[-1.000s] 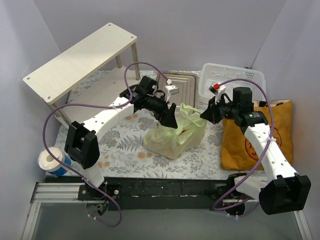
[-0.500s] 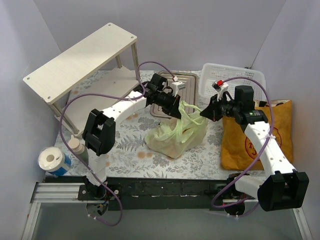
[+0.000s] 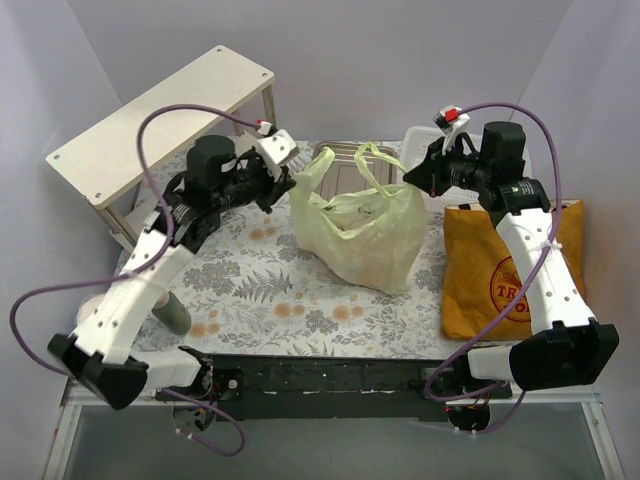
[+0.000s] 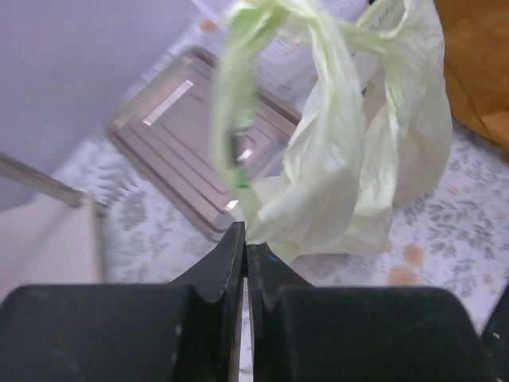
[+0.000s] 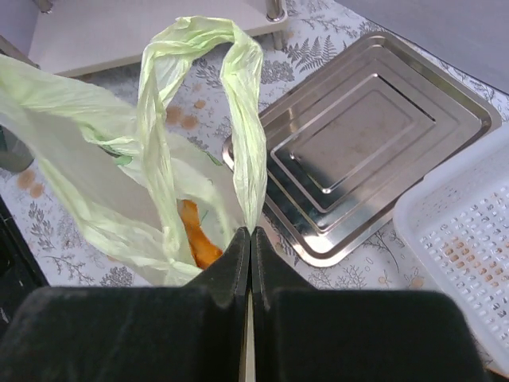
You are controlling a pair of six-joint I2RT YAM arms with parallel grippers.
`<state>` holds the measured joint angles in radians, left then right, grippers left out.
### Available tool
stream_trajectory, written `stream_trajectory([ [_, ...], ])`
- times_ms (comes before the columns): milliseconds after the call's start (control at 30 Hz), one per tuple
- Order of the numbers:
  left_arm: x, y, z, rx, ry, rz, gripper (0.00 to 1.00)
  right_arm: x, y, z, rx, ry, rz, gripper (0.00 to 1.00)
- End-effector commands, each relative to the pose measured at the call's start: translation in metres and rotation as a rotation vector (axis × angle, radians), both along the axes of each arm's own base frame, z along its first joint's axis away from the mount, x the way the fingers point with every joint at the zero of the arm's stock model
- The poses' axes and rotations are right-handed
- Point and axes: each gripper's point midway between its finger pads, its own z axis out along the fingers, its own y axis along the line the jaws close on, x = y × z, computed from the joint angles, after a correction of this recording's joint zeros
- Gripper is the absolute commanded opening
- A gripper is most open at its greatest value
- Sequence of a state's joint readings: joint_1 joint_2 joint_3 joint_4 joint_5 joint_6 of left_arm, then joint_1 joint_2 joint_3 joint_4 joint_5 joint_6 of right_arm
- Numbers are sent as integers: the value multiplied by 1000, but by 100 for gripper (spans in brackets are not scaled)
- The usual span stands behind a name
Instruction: Untie the knot of the grocery bags and take out the mixed food
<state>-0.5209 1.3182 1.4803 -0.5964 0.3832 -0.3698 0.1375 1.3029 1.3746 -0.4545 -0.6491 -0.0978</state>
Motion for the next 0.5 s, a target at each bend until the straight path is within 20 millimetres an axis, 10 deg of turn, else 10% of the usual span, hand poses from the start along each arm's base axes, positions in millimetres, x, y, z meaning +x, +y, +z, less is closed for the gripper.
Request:
stream_trajectory([
  [0, 8, 46, 62, 71, -284, 187, 0, -5, 8, 22, 63, -12, 39, 1],
  [167, -45, 71, 51, 134, -241, 127, 0, -27, 9, 15, 47, -11, 98, 1],
  [333, -123, 77, -27, 184, 11, -34, 0, -42, 4, -15, -11, 20, 124, 1],
  [467, -153, 87, -80, 226, 141, -62, 46, -49, 4, -37, 1, 86, 118, 2],
])
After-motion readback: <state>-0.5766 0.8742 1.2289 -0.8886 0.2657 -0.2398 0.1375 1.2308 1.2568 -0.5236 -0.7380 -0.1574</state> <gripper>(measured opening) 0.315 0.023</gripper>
